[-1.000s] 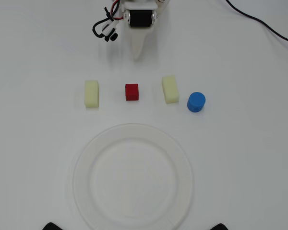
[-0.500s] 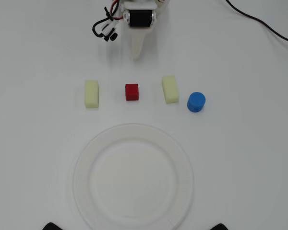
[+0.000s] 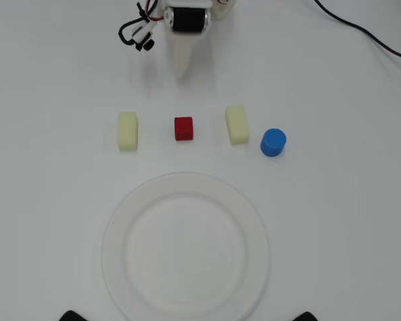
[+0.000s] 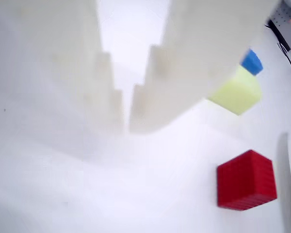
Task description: Grasp a red block and put it in the dish.
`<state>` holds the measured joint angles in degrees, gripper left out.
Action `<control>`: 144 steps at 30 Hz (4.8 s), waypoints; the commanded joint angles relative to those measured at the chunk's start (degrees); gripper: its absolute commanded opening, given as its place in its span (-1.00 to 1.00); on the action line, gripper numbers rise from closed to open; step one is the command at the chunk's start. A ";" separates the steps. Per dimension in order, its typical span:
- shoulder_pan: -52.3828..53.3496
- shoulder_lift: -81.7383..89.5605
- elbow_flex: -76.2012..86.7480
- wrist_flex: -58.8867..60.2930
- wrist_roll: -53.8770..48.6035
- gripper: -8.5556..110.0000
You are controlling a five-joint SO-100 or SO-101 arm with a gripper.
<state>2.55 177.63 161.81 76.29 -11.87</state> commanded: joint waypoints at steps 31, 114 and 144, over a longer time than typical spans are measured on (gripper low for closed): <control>-13.27 -60.12 -40.34 -6.06 14.41 -0.35; -9.32 -75.15 -45.88 -53.61 -5.54 -0.85; -8.26 -98.35 -61.61 -52.65 -5.19 -0.73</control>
<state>-5.54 78.84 103.10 23.64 -16.70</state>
